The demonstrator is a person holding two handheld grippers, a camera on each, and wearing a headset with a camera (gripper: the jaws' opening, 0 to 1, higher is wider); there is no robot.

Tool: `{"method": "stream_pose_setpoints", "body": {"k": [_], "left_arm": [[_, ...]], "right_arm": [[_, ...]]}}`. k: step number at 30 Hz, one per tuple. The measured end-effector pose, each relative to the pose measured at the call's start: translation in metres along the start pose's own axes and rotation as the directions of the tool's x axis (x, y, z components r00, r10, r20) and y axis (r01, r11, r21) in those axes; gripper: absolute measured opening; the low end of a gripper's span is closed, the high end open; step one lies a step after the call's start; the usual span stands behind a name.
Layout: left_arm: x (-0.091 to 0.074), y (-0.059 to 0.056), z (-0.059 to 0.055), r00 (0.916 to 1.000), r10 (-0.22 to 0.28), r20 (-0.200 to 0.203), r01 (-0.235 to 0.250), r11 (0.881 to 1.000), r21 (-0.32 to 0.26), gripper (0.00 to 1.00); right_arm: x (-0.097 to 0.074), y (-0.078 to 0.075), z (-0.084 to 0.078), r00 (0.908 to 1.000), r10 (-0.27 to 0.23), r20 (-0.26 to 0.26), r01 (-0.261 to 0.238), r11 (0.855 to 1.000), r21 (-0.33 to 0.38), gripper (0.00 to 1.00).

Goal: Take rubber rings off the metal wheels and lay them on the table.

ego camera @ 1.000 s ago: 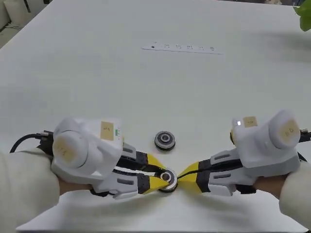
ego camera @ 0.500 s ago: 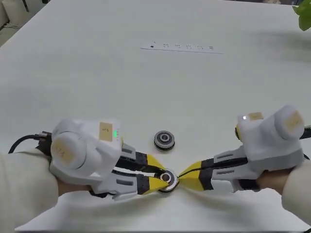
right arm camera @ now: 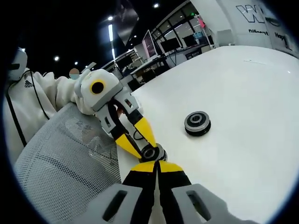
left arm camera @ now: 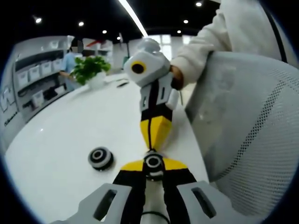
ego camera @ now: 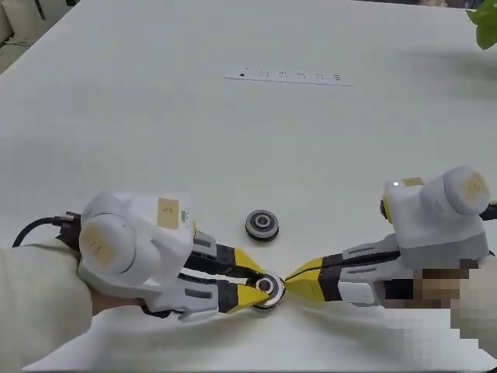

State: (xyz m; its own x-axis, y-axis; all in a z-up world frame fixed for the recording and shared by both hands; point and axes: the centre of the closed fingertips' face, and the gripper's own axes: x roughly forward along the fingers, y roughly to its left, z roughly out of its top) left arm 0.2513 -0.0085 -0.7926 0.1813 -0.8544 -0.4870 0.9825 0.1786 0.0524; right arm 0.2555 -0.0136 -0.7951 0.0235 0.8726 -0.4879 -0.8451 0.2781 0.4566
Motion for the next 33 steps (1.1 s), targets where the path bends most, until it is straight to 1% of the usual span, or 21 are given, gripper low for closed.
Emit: {"method": "stream_pose_setpoints", "body": {"k": [10, 33], "left_arm": [[0.0001, 0.0002, 0.0000, 1.0000, -0.004, -0.003, 0.004, 1.000, 0.003, 0.13], [0.0004, 0.0003, 0.0004, 0.9999, -0.012, -0.003, 0.012, 1.000, 0.013, 0.13]], "right_arm": [[0.0009, 0.0026, 0.0022, 1.0000, 0.001, -0.007, -0.001, 1.000, -0.002, 0.00], [0.0014, 0.0055, 0.0043, 1.0000, 0.009, 0.002, -0.009, 1.000, -0.003, 0.00]]}}
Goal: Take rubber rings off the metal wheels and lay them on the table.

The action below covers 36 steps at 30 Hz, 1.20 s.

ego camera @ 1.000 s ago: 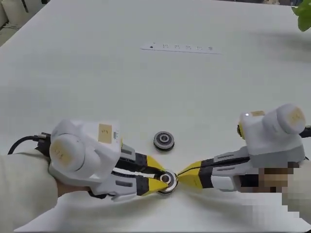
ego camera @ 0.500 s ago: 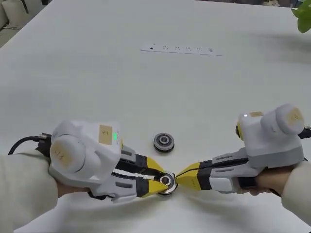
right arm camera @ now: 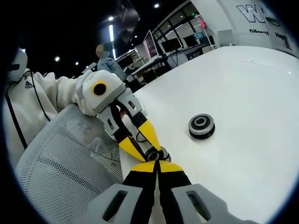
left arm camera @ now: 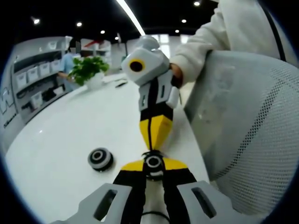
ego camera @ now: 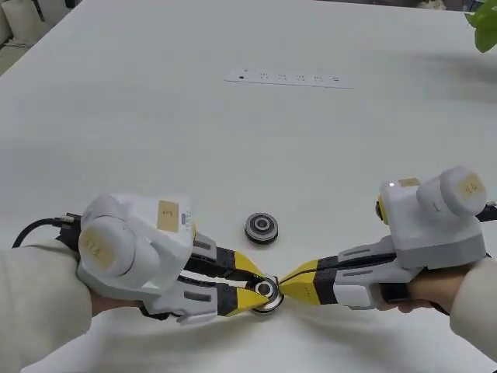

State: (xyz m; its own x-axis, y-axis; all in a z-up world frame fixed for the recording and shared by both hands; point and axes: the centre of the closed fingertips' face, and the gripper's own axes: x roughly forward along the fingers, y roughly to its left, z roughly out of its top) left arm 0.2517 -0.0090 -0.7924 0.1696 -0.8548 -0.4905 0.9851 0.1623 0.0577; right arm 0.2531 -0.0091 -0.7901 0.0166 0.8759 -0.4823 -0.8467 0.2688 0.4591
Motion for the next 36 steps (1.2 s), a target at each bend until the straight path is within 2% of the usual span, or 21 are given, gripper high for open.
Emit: {"method": "stream_pose_setpoints", "body": {"k": [24, 32, 36], "left_arm": [[0.0006, 0.0008, 0.0001, 1.0000, -0.004, 0.000, 0.004, 1.000, 0.005, 0.13], [0.0020, 0.0017, 0.0005, 1.0000, 0.000, 0.000, 0.000, 1.000, 0.006, 0.13], [0.0023, 0.0019, 0.0006, 1.0000, 0.002, 0.000, -0.002, 1.000, 0.002, 0.13]], "right_arm": [[0.0016, 0.0019, 0.0017, 0.9999, 0.011, 0.005, -0.011, 1.000, -0.014, 0.00], [0.0024, 0.0054, 0.0058, 0.9995, 0.024, 0.020, -0.024, 0.999, -0.022, 0.00], [0.0016, 0.0009, 0.0046, 0.9999, 0.006, 0.013, -0.005, 1.000, -0.015, 0.00]]}}
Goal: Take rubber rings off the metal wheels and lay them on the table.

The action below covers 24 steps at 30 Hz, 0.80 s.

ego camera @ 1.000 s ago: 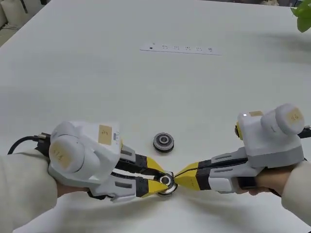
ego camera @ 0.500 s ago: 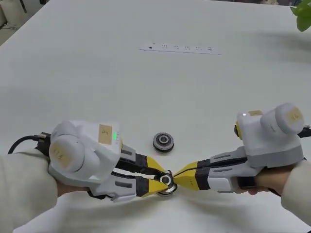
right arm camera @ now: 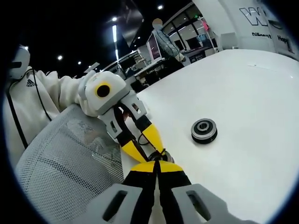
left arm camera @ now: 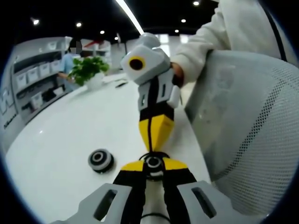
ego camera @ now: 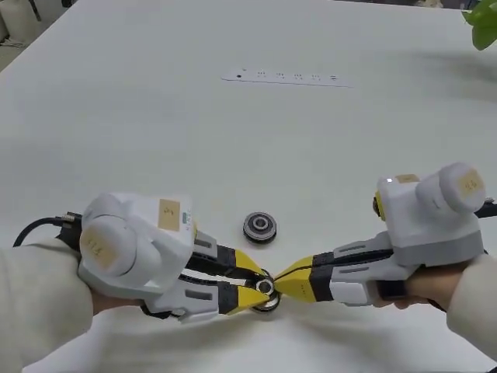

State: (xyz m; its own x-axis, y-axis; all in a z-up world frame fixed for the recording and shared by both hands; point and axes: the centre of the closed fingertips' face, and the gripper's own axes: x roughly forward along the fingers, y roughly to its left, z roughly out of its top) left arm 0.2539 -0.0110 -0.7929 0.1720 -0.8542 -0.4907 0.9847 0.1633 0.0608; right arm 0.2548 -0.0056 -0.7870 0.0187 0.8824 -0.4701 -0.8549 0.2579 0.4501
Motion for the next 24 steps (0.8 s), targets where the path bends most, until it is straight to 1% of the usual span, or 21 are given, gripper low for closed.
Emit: {"method": "stream_pose_setpoints", "body": {"k": [3, 10, 14, 16, 18, 20, 22, 24], "left_arm": [[0.000, 0.000, 0.000, 1.0000, 0.001, 0.001, -0.001, 1.000, -0.009, 0.14], [-0.001, -0.001, 0.000, 0.9998, -0.005, -0.017, 0.006, 1.000, 0.009, 0.15], [-0.007, -0.003, 0.003, 0.9998, -0.015, -0.017, 0.015, 1.000, 0.014, 0.21], [-0.011, -0.001, 0.004, 0.9999, -0.006, -0.014, 0.006, 1.000, 0.019, 0.27], [-0.015, 0.002, 0.007, 1.0000, 0.003, -0.001, -0.003, 1.000, 0.002, 0.33], [-0.021, 0.005, 0.010, 0.9998, 0.017, 0.010, -0.017, 1.000, -0.006, 0.37], [-0.026, 0.009, 0.011, 0.9994, 0.035, 0.008, -0.035, 0.999, 0.009, 0.41], [-0.032, 0.009, 0.013, 0.9991, 0.042, 0.009, -0.042, 0.999, 0.019, 0.43]], "right_arm": [[-0.001, -0.002, -0.001, 1.0000, -0.008, -0.001, 0.008, 1.000, 0.002, 0.00], [-0.002, -0.005, -0.002, 0.9997, -0.024, -0.009, 0.024, 1.000, 0.010, 0.00], [-0.003, -0.006, -0.002, 0.9996, -0.027, -0.010, 0.027, 1.000, 0.010, 0.00], [-0.003, -0.005, -0.001, 0.9996, -0.026, -0.010, 0.026, 1.000, 0.010, 0.00], [-0.004, -0.005, -0.001, 0.9996, -0.027, -0.009, 0.027, 1.000, 0.011, 0.00], [-0.006, -0.006, 0.000, 0.9996, -0.026, -0.006, 0.026, 1.000, 0.015, 0.00], [-0.007, -0.005, 0.001, 0.9996, -0.026, -0.005, 0.026, 1.000, 0.016, 0.00], [-0.008, -0.004, 0.001, 0.9996, -0.026, -0.007, 0.026, 1.000, 0.013, 0.00]]}}
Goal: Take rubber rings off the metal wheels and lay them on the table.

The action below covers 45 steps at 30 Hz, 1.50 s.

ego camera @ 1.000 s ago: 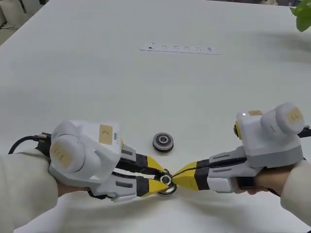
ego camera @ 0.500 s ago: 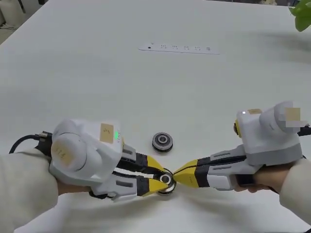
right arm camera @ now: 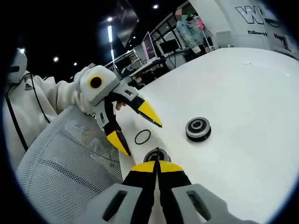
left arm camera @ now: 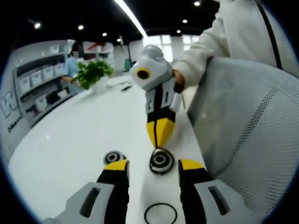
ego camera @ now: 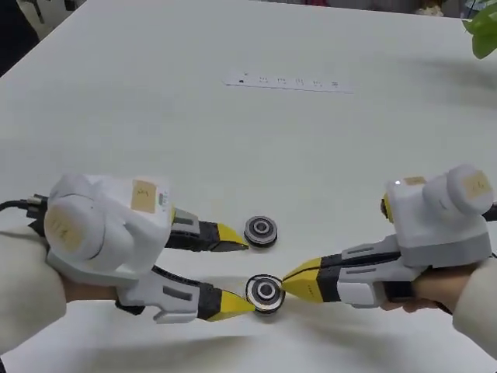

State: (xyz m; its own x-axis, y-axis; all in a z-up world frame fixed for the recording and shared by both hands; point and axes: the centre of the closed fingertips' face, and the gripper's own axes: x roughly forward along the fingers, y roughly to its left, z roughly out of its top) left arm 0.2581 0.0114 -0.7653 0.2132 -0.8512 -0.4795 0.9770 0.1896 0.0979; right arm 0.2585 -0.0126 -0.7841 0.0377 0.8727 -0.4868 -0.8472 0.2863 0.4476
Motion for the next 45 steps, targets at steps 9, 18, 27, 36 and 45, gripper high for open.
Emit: {"method": "stream_pose_setpoints", "body": {"k": [9, 18, 27, 36, 45], "left_arm": [[-0.030, 0.005, 0.013, 0.9980, 0.057, 0.028, -0.057, 0.998, -0.001, 0.60], [-0.062, 0.012, 0.016, 0.9904, 0.133, 0.037, -0.133, 0.991, -0.014, 0.72], [-0.087, 0.015, 0.010, 0.9789, 0.201, 0.036, -0.199, 0.978, -0.062, 0.82], [-0.102, 0.007, -0.005, 0.9735, 0.229, 0.002, -0.228, 0.970, -0.089, 0.85], [-0.111, 0.005, -0.015, 0.9656, 0.260, -0.005, -0.258, 0.956, -0.138, 0.84]], "right_arm": [[-0.005, 0.008, 0.002, 1.0000, 0.005, -0.007, -0.005, 1.000, -0.018, 0.00], [-0.018, 0.015, 0.004, 0.9999, -0.001, -0.016, 0.001, 0.999, -0.035, 0.00], [-0.035, 0.017, 0.011, 0.9999, -0.017, -0.004, 0.016, 0.999, -0.045, 0.00], [-0.039, 0.022, 0.022, 0.9997, -0.015, 0.020, 0.016, 0.999, -0.052, 0.00], [-0.041, 0.027, 0.037, 0.9991, -0.009, 0.042, 0.012, 0.997, -0.077, 0.00]]}}
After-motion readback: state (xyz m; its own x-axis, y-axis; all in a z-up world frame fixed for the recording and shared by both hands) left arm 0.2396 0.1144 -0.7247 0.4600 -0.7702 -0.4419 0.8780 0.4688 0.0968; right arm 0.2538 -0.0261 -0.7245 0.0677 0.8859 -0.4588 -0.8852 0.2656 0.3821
